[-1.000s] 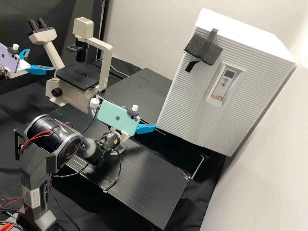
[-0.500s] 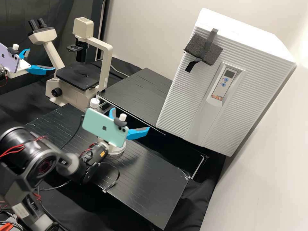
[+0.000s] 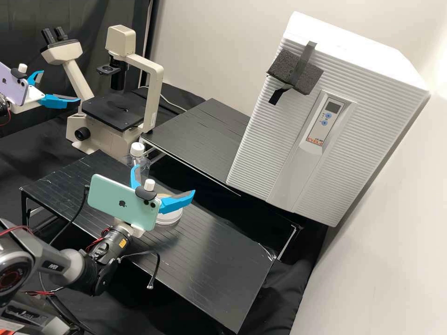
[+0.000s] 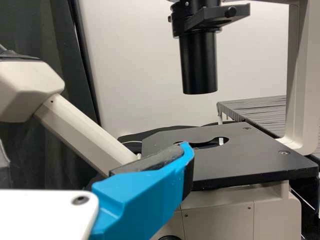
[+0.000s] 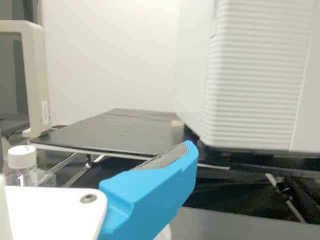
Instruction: Open the petri dish lid.
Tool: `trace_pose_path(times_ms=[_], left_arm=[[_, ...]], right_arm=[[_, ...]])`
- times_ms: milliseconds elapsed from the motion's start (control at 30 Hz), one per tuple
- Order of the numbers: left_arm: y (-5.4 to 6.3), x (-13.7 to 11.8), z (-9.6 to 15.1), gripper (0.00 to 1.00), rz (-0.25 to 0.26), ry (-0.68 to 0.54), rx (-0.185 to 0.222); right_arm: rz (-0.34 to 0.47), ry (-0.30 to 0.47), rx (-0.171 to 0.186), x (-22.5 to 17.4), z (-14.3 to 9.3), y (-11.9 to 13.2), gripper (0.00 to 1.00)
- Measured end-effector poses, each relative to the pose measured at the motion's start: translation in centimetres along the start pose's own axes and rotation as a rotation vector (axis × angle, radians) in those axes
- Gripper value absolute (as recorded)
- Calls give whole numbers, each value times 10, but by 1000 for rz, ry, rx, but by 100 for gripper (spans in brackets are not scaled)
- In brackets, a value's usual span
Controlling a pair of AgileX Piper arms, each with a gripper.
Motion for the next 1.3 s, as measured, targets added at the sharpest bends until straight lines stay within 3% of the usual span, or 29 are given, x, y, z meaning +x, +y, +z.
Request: trace_pose_path(times_ms=[333,600,767,1300], left_arm=[[0,0,0,100,0,0,0],[0,0,0,100,0,0,0],[0,0,0,100,0,0,0],[0,0,0,100,0,0,0]], right_arm=[[-10,10,0,0,-2,-1,100],[-38,18,-25,-1,-6,-5,100],[-29,-4,-41,-1,-5,-5,100],[-74,-106,-35,-1,6,-9,100]])
